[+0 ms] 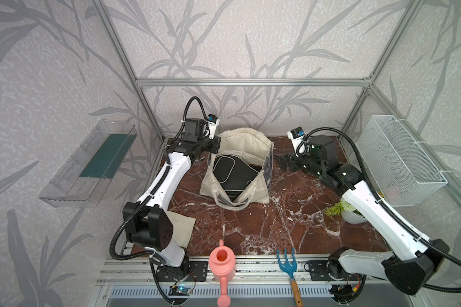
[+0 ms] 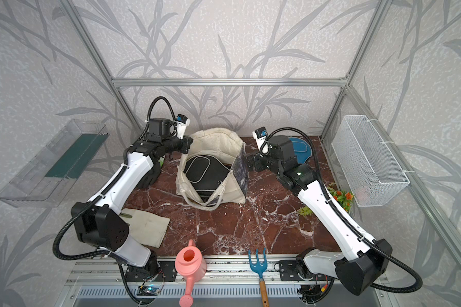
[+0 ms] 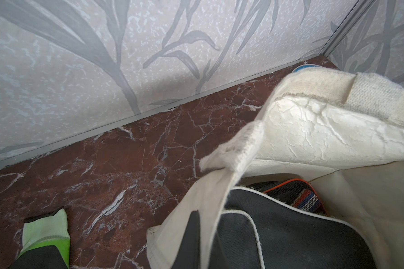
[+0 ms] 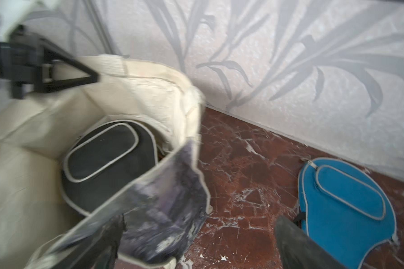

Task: Remove the ping pong set from the canvas bag
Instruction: Adjust the canvas bag at the center of the board.

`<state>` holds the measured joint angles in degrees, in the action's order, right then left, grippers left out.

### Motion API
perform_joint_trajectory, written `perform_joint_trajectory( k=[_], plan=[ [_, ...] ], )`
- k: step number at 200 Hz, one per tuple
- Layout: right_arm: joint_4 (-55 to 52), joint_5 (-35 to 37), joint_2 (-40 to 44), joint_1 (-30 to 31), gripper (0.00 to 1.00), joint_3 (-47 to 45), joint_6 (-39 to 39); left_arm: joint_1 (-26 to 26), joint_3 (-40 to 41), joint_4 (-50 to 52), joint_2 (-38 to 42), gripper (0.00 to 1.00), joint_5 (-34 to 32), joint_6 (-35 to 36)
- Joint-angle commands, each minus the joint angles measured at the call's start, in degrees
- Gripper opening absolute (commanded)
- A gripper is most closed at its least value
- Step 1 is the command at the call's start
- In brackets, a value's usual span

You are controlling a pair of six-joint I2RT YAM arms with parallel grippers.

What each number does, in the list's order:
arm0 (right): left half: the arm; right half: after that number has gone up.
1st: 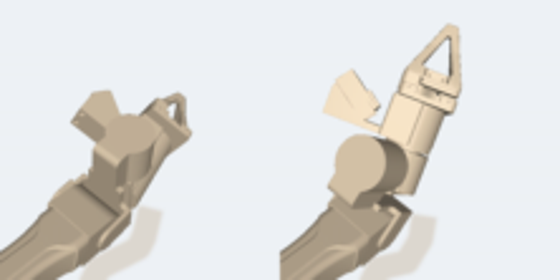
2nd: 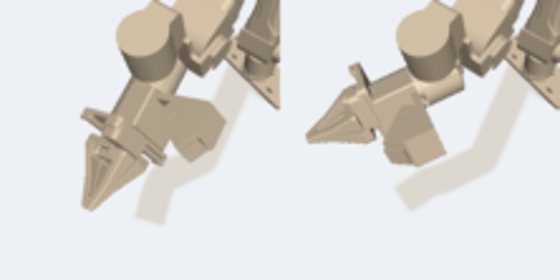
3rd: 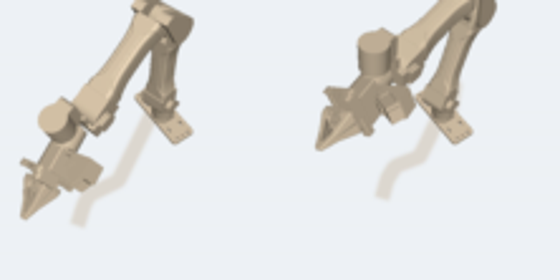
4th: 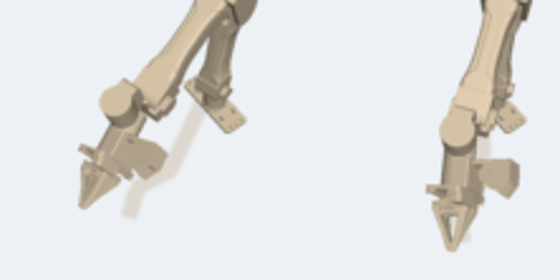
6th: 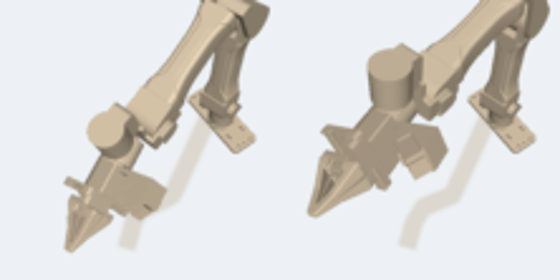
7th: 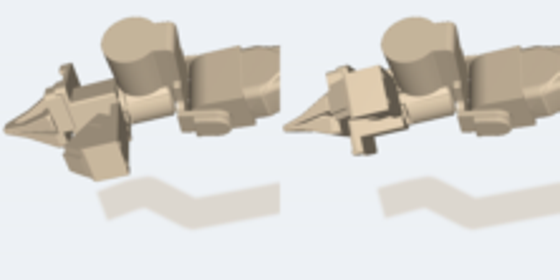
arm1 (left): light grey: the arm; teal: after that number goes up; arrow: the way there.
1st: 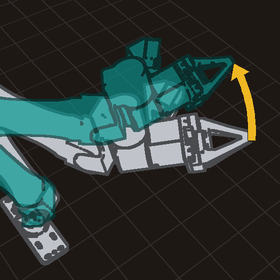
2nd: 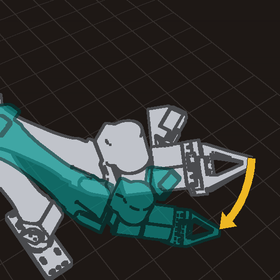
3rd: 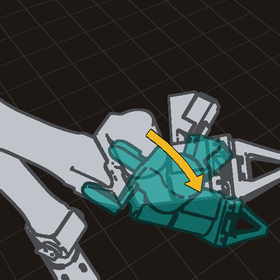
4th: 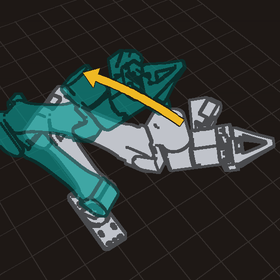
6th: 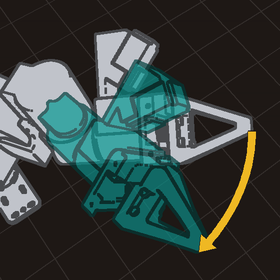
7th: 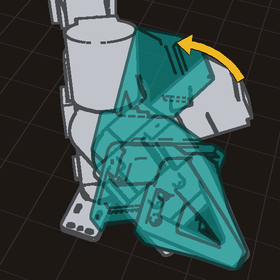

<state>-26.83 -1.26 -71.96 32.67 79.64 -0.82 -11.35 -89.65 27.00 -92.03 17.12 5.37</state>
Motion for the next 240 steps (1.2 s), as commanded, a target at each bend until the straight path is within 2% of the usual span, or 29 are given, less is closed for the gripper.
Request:
perform_joint_trajectory(
  k=[1, 33, 54, 86, 125, 149, 171, 189, 217, 240],
  plan=[
    [-8.88, -1.36, 0.58, 4.40, 0.99, 6.79, -5.56, -0.77, -2.91, -3.41, 3.70, 0.00, -0.16, -0.34],
    [-17.59, -4.23, -6.69, 12.05, 0.99, 18.51, -11.03, -0.95, -2.76, -3.68, 4.40, 0.00, -0.07, 0.21],
    [-20.79, -6.46, -13.02, 14.45, 0.99, 25.48, -12.68, -0.95, -4.49, -4.58, 4.38, 0.00, 0.48, 0.73],
    [-23.71, -10.99, -23.82, 14.88, 0.99, 36.47, -13.41, -0.96, -10.57, -5.61, 2.43, 0.00, 0.70, 1.74],
    [-27.41, -10.17, -37.92, 14.62, 0.99, 47.65, -13.15, -0.92, -21.41, -1.99, -1.99, 0.00, -0.65, 2.38],
    [-28.51, -10.02, -44.12, 13.30, 0.99, 52.41, -11.02, -0.86, -23.26, -1.19, -2.55, 0.00, -0.62, 2.90],
    [-29.79, -9.89, -47.30, 11.67, 0.99, 54.30, -8.04, -0.86, -20.67, -0.05, -1.12, 0.00, -0.56, 2.95],
    [-30.41, -9.07, -48.46, 10.57, 0.99, 53.22, -6.09, -0.86, -13.91, -3.18, 1.53, 0.00, -0.51, 2.50],
    [-29.11, -6.97, -48.20, 9.24, 1.00, 48.91, -3.05, -0.86, -1.73, -13.02, 5.66, 0.00, -1.37, 0.19],
    [-25.20, -5.93, -46.05, 8.57, 1.00, 42.67, -0.70, -0.86, 1.48, -14.04, 6.47, 0.00, -0.90, -1.05]
  ],
)
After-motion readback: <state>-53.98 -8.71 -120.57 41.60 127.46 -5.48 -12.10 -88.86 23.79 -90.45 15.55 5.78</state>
